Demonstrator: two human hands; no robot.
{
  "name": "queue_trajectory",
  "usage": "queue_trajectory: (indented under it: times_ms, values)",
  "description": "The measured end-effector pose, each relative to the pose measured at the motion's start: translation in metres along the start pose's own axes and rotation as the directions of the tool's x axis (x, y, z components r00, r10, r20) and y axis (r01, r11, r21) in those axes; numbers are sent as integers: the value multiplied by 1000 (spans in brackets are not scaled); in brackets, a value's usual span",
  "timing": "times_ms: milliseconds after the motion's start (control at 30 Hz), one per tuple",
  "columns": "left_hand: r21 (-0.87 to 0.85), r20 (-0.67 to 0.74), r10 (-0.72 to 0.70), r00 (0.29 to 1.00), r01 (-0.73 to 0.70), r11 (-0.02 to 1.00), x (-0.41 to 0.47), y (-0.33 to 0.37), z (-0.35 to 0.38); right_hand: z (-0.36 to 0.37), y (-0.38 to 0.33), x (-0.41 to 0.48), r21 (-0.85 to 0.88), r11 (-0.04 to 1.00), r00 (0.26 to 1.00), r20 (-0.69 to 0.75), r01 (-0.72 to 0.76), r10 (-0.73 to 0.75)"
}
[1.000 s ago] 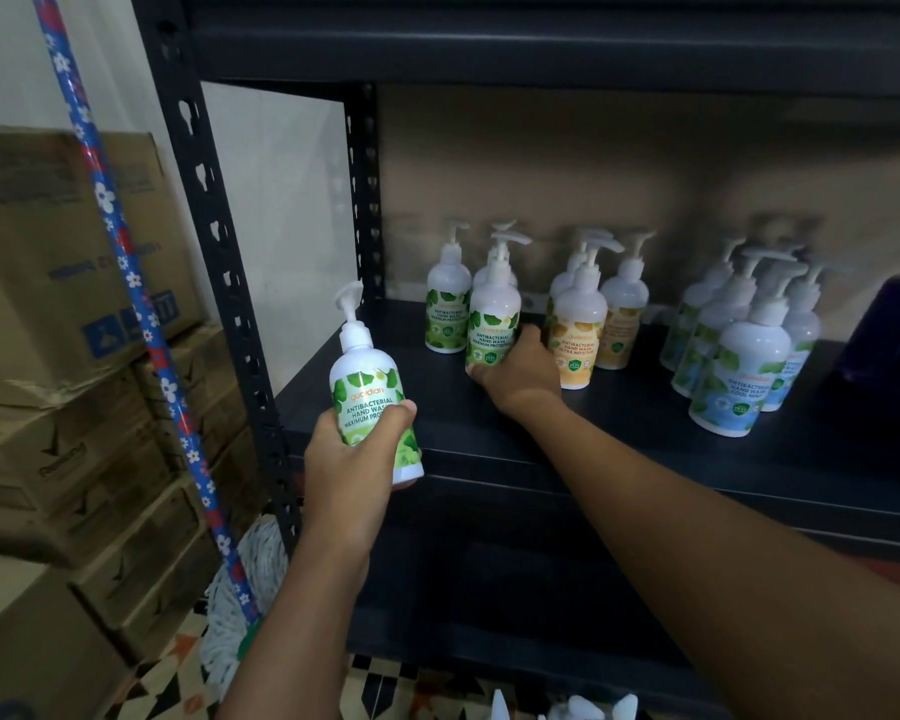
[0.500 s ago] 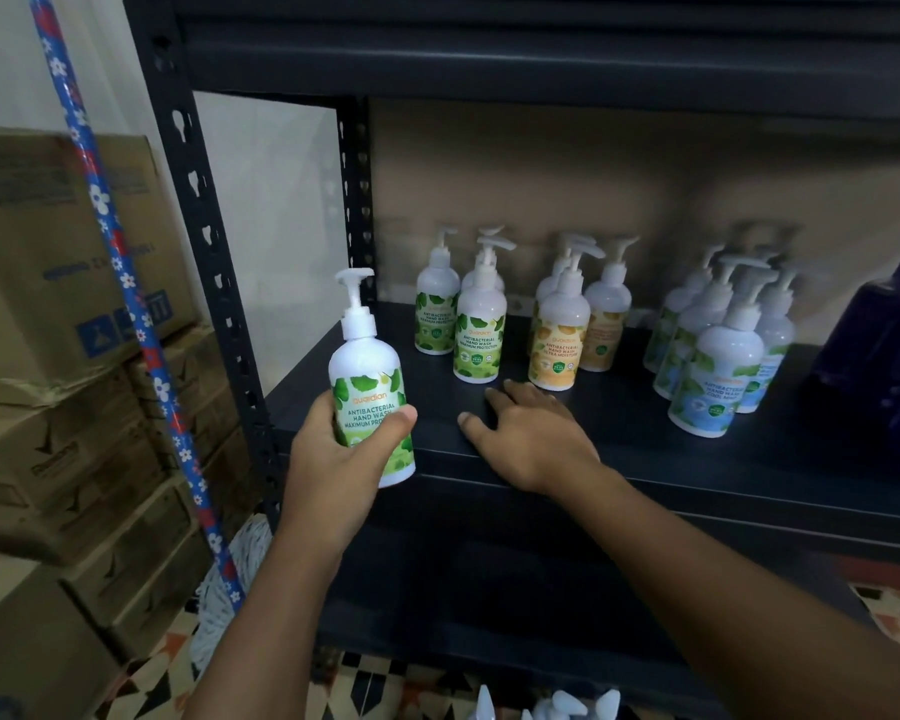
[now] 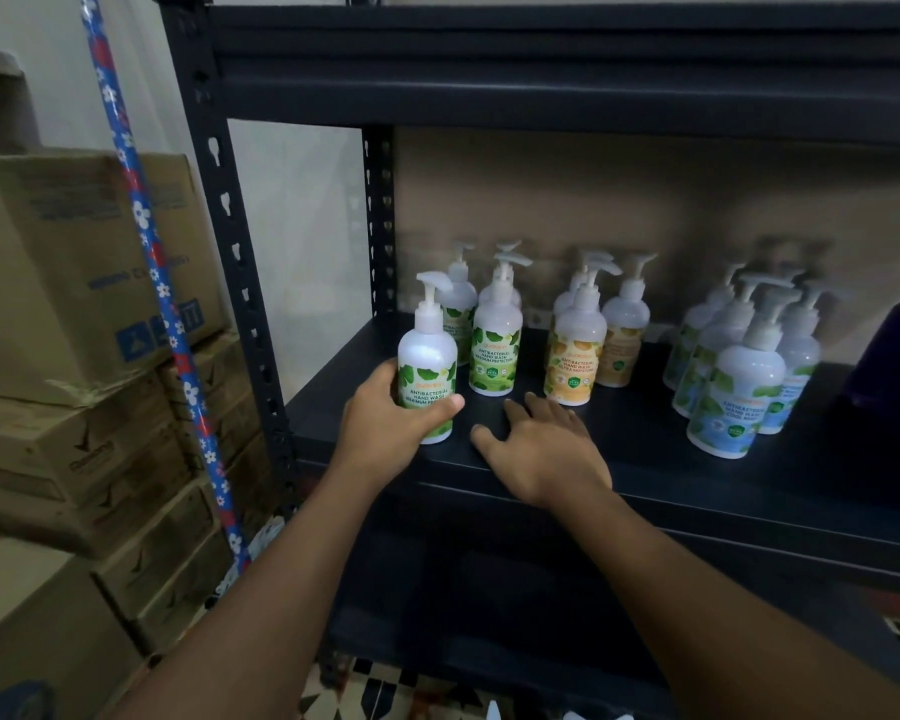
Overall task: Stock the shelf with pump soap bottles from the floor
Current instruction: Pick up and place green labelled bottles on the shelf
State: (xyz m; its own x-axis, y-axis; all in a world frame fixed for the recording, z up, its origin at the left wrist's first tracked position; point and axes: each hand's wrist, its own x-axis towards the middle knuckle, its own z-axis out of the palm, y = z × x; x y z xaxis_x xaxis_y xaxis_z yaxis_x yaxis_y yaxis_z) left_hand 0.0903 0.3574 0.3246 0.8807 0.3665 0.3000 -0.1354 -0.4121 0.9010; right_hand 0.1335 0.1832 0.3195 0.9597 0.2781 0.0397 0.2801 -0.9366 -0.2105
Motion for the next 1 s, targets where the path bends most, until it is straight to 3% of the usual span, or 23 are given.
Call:
queue_trajectory:
  times_ms: [267, 600, 1000]
  values:
    - [186, 55, -35, 998, 24, 982, 10, -11, -8, 1, -1, -1, -26, 1000, 1000, -17, 0, -1]
    - [203, 0, -97, 995, 95, 975, 68, -10, 30, -1, -3, -1, -52, 999, 1000, -24, 7, -8]
    - [259, -28, -110, 994, 113, 959, 80, -15, 37, 3, -2, 2, -64, 998, 999, -32, 4, -6]
